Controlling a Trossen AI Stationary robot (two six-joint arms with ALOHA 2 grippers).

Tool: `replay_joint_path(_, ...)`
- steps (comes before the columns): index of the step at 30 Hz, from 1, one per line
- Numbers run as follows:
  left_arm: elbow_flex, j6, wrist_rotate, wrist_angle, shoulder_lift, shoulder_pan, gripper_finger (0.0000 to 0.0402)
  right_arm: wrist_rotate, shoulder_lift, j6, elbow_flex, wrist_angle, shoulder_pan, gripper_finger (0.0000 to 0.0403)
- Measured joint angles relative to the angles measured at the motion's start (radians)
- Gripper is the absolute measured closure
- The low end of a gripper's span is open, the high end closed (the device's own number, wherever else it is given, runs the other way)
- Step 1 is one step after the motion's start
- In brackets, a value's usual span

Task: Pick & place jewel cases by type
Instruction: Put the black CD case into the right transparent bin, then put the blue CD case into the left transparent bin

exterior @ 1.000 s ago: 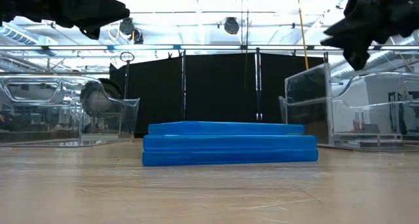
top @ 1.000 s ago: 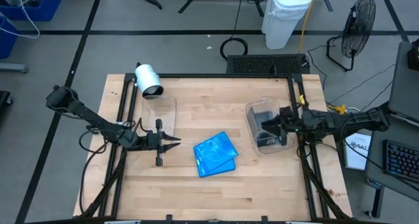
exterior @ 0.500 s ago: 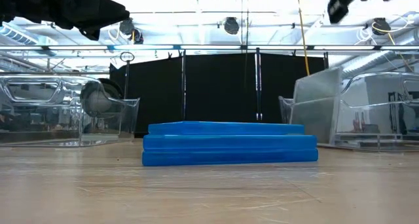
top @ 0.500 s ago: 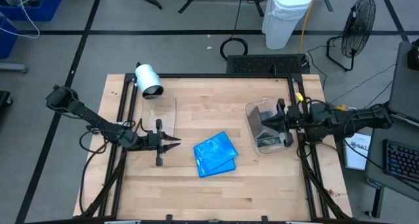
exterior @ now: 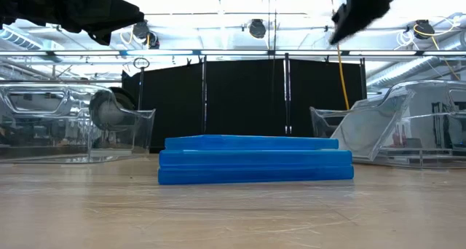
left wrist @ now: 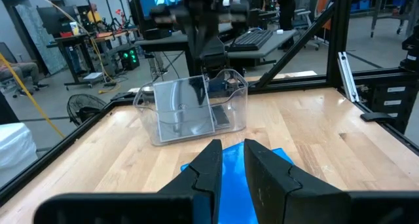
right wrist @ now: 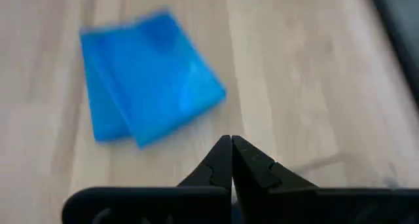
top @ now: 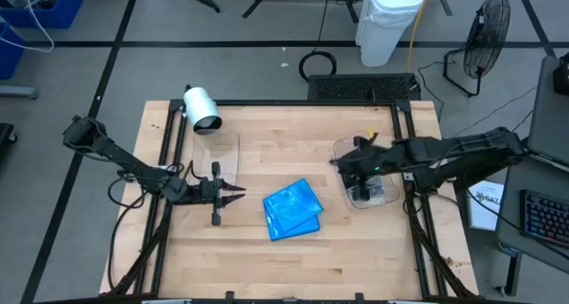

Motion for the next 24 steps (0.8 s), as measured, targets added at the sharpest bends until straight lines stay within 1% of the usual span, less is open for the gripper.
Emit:
replay_joint_path(3, 0.000, 0.000, 0.000, 0.000, 0.000, 0.000, 0.0330, 0.007, 0.033, 0.045, 0.001, -0.093, -0.003, 0.0403)
replay_joint_path(8, 0.000, 0.000, 0.000, -0.001, 0.000, 0.000, 0.0330, 0.138, 0.056, 0.184, -0.035, -0.235, -0.013, 0.0403)
replay_joint_path(10, 0.000, 0.004, 0.000, -0.001, 0.000, 0.000, 0.0330, 0.165, 0.055, 0.235, -0.065, -0.256, -0.021, 0.0403)
replay_joint_path(16, 0.000, -0.002, 0.000, -0.001, 0.000, 0.000, 0.0330, 0.156, 0.049, 0.348, -0.200, -0.258, -0.068, 0.0403)
replay_joint_path(19, 0.000, -0.012, 0.000, -0.001, 0.000, 0.000, 0.0330, 0.122, 0.050, 0.403, -0.264, -0.263, -0.088, 0.0403)
replay_joint_path(21, 0.000, -0.012, 0.000, -0.001, 0.000, 0.000, 0.0330, 0.102, 0.050, 0.435, -0.293, -0.267, -0.098, 0.0403)
replay_joint_path(24, 0.000, -0.012, 0.000, -0.001, 0.000, 0.000, 0.0330, 0.104, 0.049, 0.470, -0.306, -0.297, -0.100, 0.0403)
